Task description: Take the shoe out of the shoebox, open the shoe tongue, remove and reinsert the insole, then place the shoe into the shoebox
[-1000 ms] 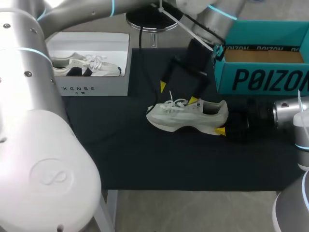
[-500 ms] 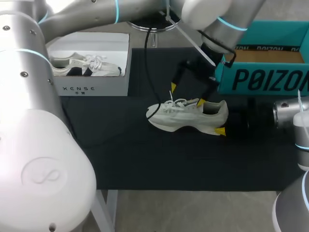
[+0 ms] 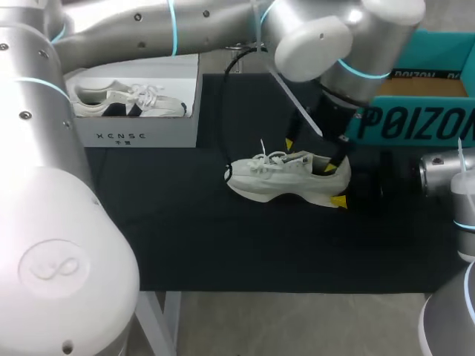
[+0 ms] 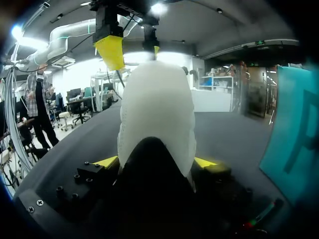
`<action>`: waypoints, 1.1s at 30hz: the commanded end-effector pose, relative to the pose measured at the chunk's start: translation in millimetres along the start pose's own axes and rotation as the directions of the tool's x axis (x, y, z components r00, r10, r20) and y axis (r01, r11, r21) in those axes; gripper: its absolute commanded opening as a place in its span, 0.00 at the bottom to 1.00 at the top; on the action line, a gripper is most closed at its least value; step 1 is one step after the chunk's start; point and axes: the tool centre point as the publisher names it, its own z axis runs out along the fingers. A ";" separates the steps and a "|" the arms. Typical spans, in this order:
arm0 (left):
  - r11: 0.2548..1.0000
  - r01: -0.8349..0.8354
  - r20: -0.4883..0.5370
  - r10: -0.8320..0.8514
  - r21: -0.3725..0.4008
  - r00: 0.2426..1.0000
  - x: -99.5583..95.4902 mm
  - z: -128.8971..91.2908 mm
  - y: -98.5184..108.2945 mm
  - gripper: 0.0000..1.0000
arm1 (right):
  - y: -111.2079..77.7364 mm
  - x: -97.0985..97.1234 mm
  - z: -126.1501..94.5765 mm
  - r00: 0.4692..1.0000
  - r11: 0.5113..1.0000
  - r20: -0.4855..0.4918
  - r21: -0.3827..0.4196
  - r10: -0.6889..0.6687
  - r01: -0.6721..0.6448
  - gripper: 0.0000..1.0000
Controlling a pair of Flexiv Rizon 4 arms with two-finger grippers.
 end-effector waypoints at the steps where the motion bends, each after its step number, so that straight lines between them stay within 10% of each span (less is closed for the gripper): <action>1: 0.999 0.014 0.029 -0.012 -0.039 0.999 5.6 6.5 -14.8 1.00 | -2.4 -0.6 3.7 1.000 1.000 0.002 0.002 0.001 -0.001 0.00; 20: 0.982 0.154 0.072 -0.147 -0.112 0.987 -2.5 33.7 -15.0 1.00 | -2.4 -0.6 3.7 1.000 1.000 0.002 0.002 0.001 -0.001 0.00; 22: 0.978 0.178 0.068 -0.171 -0.113 0.983 -3.6 35.0 -13.6 0.47 | -2.4 -0.6 3.7 1.000 1.000 0.002 0.002 0.001 -0.001 0.00; 26: 0.973 0.200 0.065 -0.193 -0.117 0.979 -7.0 36.0 -11.2 0.16 | -2.4 -0.6 3.7 1.000 1.000 0.002 0.002 0.001 -0.001 0.00; 33: 0.967 0.219 0.074 -0.211 -0.131 0.975 -11.7 34.3 -6.7 0.24 | -2.4 -0.6 3.7 1.000 1.000 0.002 0.002 0.001 -0.001 0.00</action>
